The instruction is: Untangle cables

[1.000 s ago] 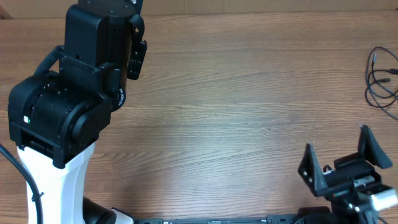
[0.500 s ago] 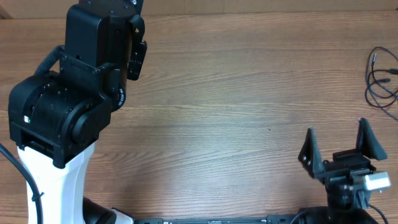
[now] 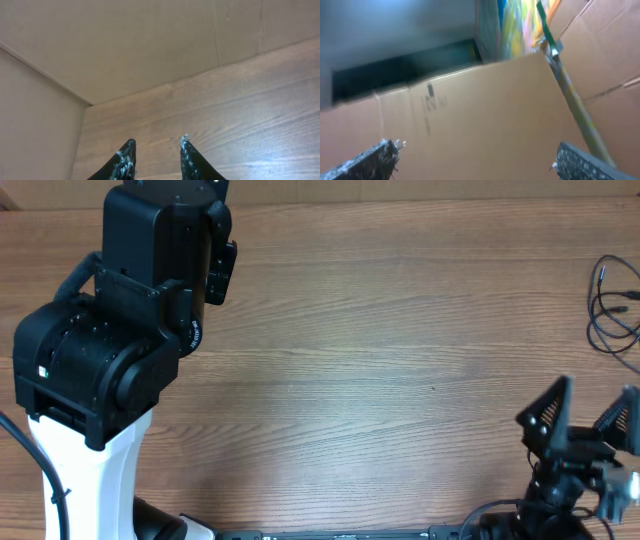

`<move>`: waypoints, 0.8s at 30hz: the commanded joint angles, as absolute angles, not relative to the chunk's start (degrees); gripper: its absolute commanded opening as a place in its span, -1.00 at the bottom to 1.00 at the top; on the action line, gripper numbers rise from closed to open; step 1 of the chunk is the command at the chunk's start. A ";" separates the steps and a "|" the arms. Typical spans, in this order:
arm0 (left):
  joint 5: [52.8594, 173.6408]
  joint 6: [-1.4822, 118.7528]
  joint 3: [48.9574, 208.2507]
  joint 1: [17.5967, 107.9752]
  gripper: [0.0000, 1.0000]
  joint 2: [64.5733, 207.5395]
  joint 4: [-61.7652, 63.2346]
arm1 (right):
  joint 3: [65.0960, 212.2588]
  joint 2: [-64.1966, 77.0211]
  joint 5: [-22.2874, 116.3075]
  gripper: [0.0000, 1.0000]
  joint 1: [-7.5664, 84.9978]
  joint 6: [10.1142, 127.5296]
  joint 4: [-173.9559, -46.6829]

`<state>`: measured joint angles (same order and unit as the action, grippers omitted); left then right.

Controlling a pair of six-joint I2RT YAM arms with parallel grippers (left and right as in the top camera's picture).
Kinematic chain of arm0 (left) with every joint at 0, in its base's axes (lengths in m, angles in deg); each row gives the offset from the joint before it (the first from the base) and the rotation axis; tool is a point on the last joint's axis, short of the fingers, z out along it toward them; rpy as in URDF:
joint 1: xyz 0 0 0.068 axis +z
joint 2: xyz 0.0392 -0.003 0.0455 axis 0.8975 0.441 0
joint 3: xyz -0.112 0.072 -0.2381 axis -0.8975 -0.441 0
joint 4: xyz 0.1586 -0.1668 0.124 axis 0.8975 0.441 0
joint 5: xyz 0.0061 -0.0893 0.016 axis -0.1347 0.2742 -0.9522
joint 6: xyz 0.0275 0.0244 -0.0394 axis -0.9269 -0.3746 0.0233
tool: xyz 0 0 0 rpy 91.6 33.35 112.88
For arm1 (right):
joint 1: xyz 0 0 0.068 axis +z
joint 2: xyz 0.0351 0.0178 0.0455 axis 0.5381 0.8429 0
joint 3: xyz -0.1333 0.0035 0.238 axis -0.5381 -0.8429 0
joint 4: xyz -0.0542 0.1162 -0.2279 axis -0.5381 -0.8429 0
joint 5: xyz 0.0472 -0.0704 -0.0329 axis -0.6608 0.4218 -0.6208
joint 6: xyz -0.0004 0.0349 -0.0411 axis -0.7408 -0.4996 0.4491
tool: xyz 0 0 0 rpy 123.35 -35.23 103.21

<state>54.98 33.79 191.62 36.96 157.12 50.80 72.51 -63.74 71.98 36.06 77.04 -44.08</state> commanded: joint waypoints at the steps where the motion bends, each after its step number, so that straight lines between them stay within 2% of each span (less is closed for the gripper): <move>1: 55.42 33.10 192.10 37.22 -0.43 156.98 51.63 | 67.15 -63.98 69.10 1.00 36.34 73.76 -34.92; 3: 55.44 33.10 192.10 37.22 -0.44 156.98 52.07 | 65.21 -63.98 66.26 1.00 36.34 74.13 -29.96; 8: 55.44 33.10 192.10 37.22 -0.45 156.98 52.26 | 65.29 -63.98 61.07 1.00 36.34 78.81 -32.50; 16: 55.44 33.10 192.10 37.22 -0.45 156.98 52.24 | 65.29 -63.98 61.29 1.00 36.28 80.17 -51.03; 24: 55.42 32.77 192.10 37.25 -0.48 156.98 52.02 | 65.29 -63.98 54.58 1.00 36.28 80.17 -65.48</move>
